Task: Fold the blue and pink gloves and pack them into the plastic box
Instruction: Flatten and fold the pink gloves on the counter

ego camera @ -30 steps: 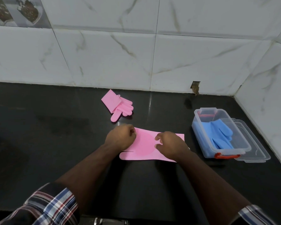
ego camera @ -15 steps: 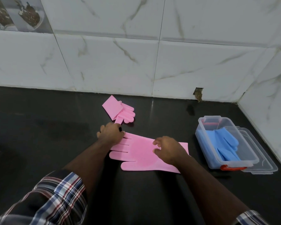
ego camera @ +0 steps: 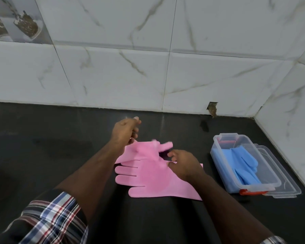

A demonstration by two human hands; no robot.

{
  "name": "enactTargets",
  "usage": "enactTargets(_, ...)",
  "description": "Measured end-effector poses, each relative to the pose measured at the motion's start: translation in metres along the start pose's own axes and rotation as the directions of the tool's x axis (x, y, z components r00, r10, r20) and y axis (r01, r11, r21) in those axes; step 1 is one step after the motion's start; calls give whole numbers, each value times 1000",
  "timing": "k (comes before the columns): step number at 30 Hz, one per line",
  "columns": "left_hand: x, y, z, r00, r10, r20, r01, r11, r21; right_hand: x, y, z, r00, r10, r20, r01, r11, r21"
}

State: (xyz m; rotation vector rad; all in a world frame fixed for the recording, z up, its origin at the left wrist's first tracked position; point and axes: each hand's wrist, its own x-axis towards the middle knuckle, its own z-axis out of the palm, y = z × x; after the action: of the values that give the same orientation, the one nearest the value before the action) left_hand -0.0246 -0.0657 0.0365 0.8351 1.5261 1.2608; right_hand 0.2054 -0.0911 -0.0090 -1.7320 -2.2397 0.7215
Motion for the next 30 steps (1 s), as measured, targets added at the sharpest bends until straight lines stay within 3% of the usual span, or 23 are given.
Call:
enactTargets(2,1,-7,-1,997,47,-54,-43,996,74,0,3,1,999,41,-19,-41,999,10)
enactTargets(6,1,-27,2,991,90,95,-121,909,399,3,10,6,991,128,-41,-126,991,38)
enactTargets(10,-1,-39,6,951,161,265,-305,642,703,5,12,6,985,164,-50,-158,982,100)
enactTargets(13,-3,-42,13,893,86,442,-440,369,818,7,15,7,981,190,-42,-181,971,158)
enactTargets(17,-17,-44,25,853,54,519,-522,56,851,7,19,7,980,197,-22,-188,957,219)
enactTargets(19,-19,-45,29,843,121,524,-528,9,849,6,18,5,980,198,-17,-187,949,252)
enactTargets(21,-15,-42,28,846,229,482,-510,84,856,4,19,3,979,199,-39,-180,940,291)
enactTargets(26,-25,11,37,822,481,306,-552,537,638,-1,18,-8,944,295,-146,-171,817,550)
enactTargets(30,-33,53,46,851,515,98,-511,771,379,-10,-2,-25,997,80,9,-63,704,707)
